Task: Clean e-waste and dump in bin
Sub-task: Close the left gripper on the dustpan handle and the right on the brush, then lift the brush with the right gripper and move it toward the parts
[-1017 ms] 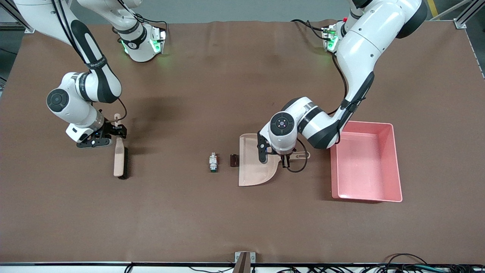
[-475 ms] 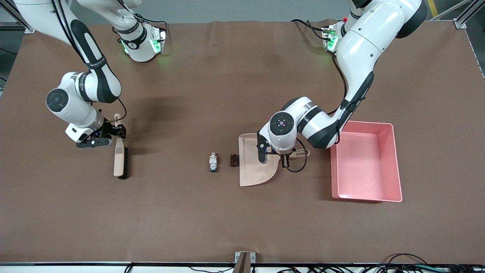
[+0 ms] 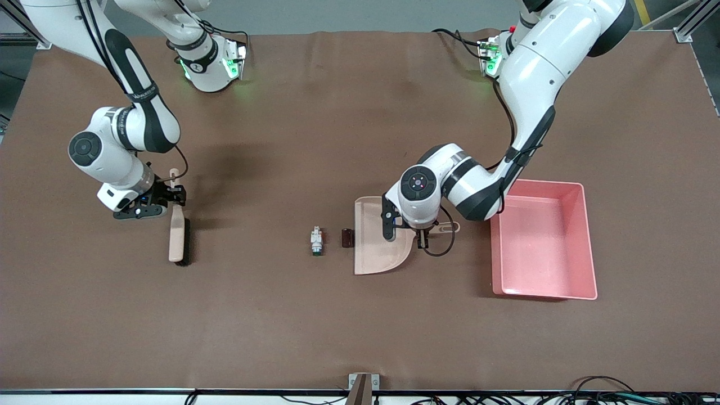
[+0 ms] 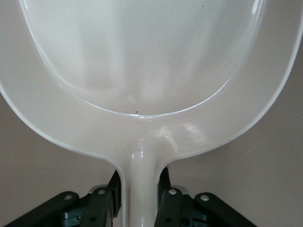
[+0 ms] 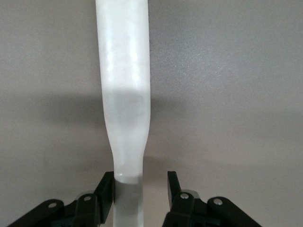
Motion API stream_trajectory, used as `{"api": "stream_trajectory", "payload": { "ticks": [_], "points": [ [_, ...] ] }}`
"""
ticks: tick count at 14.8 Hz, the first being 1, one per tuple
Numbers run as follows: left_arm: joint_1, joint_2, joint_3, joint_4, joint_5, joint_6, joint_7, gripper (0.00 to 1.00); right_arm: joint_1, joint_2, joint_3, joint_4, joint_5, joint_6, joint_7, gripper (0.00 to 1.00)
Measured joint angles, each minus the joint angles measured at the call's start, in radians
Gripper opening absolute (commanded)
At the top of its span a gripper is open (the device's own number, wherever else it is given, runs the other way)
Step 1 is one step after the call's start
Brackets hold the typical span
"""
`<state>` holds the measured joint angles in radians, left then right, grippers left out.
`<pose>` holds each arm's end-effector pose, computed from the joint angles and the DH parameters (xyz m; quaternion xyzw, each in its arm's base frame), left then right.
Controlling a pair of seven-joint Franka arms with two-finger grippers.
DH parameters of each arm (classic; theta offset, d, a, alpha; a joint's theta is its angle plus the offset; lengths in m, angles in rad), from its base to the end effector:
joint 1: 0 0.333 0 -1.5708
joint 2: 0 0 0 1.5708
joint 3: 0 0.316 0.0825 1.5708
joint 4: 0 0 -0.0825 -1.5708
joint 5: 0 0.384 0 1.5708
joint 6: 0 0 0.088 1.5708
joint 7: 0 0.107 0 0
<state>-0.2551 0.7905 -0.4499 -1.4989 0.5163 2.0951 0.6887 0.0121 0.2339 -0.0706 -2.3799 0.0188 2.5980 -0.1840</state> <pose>0.5808 -0.3952 0.2232 -0.7028 0.7076 0.0483 0.0554 0.5036 -0.0307 0.2230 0.9984 0.0555 -0.0079 0.0024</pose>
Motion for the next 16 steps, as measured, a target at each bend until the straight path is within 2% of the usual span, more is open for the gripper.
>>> {"api": "stream_trajectory", "payload": {
  "ticks": [3,6,7,8,9,11,13,16],
  "points": [
    [0.0,0.0,0.0,0.001,0.0,0.0,0.0,0.29,0.0,0.0,0.001,0.0,0.0,0.0,0.0,0.39],
    [0.0,0.0,0.0,0.004,0.0,0.001,0.0,0.29,0.001,0.0,0.003,0.0,0.0,0.0,0.0,0.27],
    [0.0,0.0,0.0,0.005,0.0,0.001,0.0,0.29,0.001,0.0,0.004,0.0,0.0,0.0,0.0,0.22],
    [0.0,0.0,-0.001,0.005,0.0,0.001,0.0,0.29,0.001,0.0,0.004,0.0,0.0,0.0,0.0,0.0],
    [-0.001,0.0,-0.001,0.005,0.0,0.001,0.0,0.29,0.006,0.0,0.006,0.002,0.031,0.007,0.012,0.0],
    [-0.007,0.0,-0.001,0.005,0.0,0.001,0.0,0.29,0.091,0.001,0.01,0.052,0.14,0.015,0.078,0.0],
    [-0.011,0.0,-0.001,0.004,0.0,0.001,0.0,0.29,0.191,0.002,0.017,0.1,0.16,0.01,0.192,0.0],
    [-0.012,0.0,-0.001,0.004,0.0,0.001,0.0,0.29,0.282,0.006,0.019,0.143,0.162,-0.026,0.304,0.0]
  ]
}}
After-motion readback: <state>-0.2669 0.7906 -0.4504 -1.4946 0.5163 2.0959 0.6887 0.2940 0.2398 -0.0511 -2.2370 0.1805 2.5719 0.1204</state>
